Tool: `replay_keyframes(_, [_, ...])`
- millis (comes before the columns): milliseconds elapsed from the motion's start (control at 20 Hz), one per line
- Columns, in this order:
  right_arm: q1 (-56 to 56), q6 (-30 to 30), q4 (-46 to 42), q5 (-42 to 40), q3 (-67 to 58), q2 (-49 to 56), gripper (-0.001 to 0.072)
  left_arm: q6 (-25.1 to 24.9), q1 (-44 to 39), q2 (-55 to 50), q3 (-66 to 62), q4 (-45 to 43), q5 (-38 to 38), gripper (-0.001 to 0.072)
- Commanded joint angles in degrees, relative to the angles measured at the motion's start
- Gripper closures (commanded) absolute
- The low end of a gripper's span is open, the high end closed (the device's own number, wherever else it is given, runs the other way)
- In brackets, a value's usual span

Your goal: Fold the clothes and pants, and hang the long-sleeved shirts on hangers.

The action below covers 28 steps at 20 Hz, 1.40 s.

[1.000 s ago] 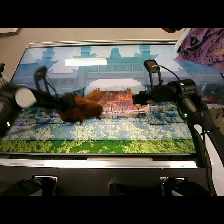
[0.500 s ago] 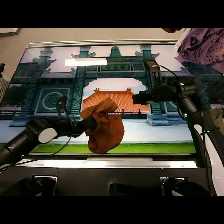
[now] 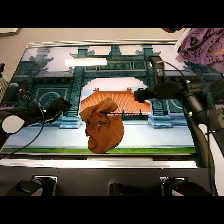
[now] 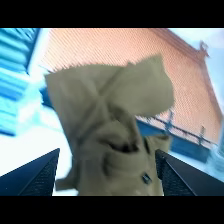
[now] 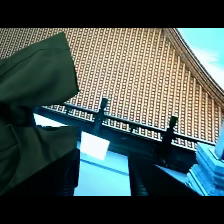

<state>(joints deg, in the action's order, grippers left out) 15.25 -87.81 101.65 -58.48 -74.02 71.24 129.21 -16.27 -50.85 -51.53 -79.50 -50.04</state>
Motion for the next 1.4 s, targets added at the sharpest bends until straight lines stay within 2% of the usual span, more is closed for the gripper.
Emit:
replay_keyframes(0, [-9.3,2.6,5.3,-2.9,2.3,0.7,0.0355,-5.9,4.4,-1.3,-0.1,0.0,-0.5,0.0011])
replay_keyframes(50, [-13.3,0.9,11.6,-3.2,4.6,1.7,0.0355,-6.5,5.1,-2.3,-0.1,0.0,-0.5,0.0011])
replay_keyframes(200, [-19.7,-12.9,36.9,-8.5,13.4,6.9,0.0352,-6.5,5.9,-5.3,-0.1,-1.1,-0.5,0.0012])
replay_keyframes(300, [-17.4,-19.9,45.3,-11.7,17.4,11.0,0.0324,-6.4,5.9,-6.5,-0.1,-1.0,-0.5,0.0033])
replay_keyframes(400, [-12.4,-24.0,46.2,-11.9,18.8,14.7,0.0276,-6.4,5.9,-7.3,-0.1,-1.0,-0.5,0.0033])
replay_keyframes(500, [-7.6,-25.9,46.2,-10.5,18.8,18.1,0.0276,-6.4,5.9,-7.6,-0.1,-1.0,-0.5,0.0033])
replay_keyframes(700, [-2.6,-26.0,46.1,-3.9,18.8,21.7,0.0277,-6.4,5.9,-7.5,-0.1,-0.9,-0.5,0.0033])
replay_keyframes(950, [-1.8,-25.4,46.1,2.5,18.8,21.8,0.0279,-6.5,5.9,-8.0,-0.1,-0.4,-0.5,0.0031])
replay_keyframes(1150, [-2.9,-25.9,46.2,-2.6,17.6,21.0,0.0298,-6.5,5.9,-9.4,-0.1,-0.4,-0.5,0.0031])
replay_keyframes(1250, [-6.0,-27.1,46.0,-6.9,16.4,19.3,0.0296,-6.5,5.9,-9.5,-0.1,-0.4,-0.5,0.0031])
replay_keyframes(1350, [-10.2,-27.1,45.7,-7.5,15.9,17.6,0.0296,-6.5,5.9,-9.5,-0.1,-0.4,-0.5,0.0031])
